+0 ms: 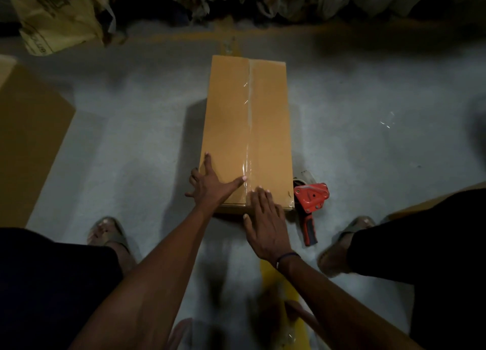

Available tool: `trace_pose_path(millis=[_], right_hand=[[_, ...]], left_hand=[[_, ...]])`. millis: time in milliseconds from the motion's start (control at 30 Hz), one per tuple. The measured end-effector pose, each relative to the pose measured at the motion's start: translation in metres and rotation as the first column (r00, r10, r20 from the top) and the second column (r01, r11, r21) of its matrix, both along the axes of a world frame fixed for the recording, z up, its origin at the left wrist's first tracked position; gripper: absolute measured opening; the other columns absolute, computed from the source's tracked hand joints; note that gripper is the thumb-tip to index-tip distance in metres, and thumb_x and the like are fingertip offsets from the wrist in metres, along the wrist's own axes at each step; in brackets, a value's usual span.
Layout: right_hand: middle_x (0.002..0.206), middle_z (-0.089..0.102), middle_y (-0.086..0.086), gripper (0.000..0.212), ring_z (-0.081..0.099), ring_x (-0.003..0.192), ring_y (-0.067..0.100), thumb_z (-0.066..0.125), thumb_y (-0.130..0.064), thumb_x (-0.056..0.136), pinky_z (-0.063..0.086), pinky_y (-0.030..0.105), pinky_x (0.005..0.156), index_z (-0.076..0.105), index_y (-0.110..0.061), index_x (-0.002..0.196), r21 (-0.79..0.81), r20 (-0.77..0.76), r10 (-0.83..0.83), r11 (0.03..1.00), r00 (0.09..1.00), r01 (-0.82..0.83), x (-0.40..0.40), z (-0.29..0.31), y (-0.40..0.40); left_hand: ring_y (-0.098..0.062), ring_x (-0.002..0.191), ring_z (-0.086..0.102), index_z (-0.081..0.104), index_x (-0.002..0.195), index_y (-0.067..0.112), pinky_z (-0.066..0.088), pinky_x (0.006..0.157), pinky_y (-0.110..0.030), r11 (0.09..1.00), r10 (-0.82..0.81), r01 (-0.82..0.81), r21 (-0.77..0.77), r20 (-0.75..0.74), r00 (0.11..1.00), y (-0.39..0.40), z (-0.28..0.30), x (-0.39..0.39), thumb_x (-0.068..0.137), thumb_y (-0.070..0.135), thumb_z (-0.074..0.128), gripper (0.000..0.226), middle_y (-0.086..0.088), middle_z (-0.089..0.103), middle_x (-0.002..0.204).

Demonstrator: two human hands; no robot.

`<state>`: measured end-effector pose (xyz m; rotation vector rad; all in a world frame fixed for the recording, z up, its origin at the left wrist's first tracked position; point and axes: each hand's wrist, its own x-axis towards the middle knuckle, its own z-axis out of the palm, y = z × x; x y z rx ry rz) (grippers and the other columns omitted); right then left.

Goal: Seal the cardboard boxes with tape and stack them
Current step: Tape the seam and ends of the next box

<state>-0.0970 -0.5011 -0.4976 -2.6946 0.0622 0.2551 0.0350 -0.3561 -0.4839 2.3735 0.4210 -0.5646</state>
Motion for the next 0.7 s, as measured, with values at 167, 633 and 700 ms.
trace_pose_path(millis=[167,633,700], right_hand=[[0.171,0.000,0.007,0.071,-0.001,0.157,0.027,0.032,-0.051,0.103,0.007,0.060,0.122,0.011,-0.019,0.163,0.048,-0.003,-0.317,0.947,0.948,0.317,0.053,-0.002,-0.015],[0.149,0.047,0.006,0.140,0.050,0.134,0.030,0.072,-0.093,0.041,0.049,0.052,0.104,0.028,-0.018,0.151,0.322,-0.178,-0.643,0.677,0.745,0.662,0.130,-0.023,-0.057],[0.147,0.049,0.004,0.140,0.052,0.132,0.028,0.075,-0.091,0.038,0.050,0.050,0.103,0.028,-0.020,0.149,0.341,-0.174,-0.632,0.680,0.755,0.649,0.128,-0.024,-0.059]], left_hand=[[-0.046,0.146,0.021,0.002,0.160,0.027,0.022,0.110,-0.071,0.992,0.044,-0.052,0.118,0.070,0.997,-0.024,-0.003,0.007,0.040,0.098,0.068,0.154,-0.027,0.018,0.160],[-0.041,0.139,0.030,0.019,0.150,0.029,0.030,0.105,-0.061,0.981,0.151,-0.165,0.100,0.133,0.980,-0.027,-0.017,0.014,0.039,0.095,0.073,0.140,-0.022,0.029,0.152],[-0.042,0.140,0.029,0.018,0.152,0.029,0.030,0.106,-0.062,0.984,0.143,-0.154,0.087,0.124,0.982,-0.024,-0.017,0.015,0.045,0.091,0.076,0.136,-0.022,0.027,0.154]])
